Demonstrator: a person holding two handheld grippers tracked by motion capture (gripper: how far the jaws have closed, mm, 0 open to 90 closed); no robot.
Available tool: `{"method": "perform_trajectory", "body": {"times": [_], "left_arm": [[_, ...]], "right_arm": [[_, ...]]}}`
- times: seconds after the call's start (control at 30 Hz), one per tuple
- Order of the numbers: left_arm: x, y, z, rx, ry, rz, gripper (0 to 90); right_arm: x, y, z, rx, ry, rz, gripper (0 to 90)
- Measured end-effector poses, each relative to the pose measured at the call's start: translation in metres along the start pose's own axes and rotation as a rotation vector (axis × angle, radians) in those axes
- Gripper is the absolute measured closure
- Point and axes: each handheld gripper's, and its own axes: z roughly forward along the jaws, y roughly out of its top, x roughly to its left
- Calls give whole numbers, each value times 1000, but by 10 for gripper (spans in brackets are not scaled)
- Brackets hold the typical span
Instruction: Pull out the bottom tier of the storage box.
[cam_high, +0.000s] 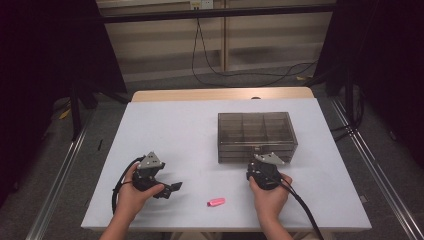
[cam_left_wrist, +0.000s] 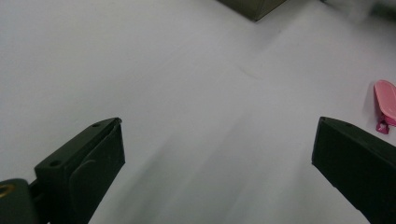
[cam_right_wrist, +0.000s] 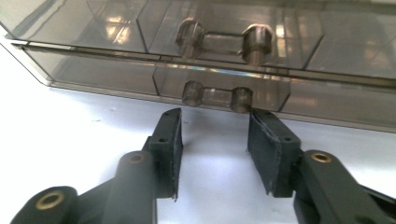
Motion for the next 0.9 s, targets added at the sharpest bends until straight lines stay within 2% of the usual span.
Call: {"method": "perform_trajectory", "body": {"times": [0.17, 0.37, 0.47, 0.53, 0.8, 0.9], "left_arm": [[1, 0, 0, 6, 4, 7, 25], [1, 0, -1, 6, 10, 7, 25], [1, 0, -1, 6, 8, 8, 25], [1, -1, 1, 3, -5, 1, 25], [1, 0, 0, 7, 12, 7, 25], [1, 0, 0, 1, 4, 2, 25]], "right_arm": [[3, 1, 1, -9, -16, 4, 522], [6, 5, 5, 4, -38, 17, 495], [7, 5, 6, 0, -50, 45, 532], [7, 5, 6, 1, -55, 47, 550], [7, 5, 6, 0, -55, 54, 564], [7, 5, 5, -2, -51, 59, 564]]}}
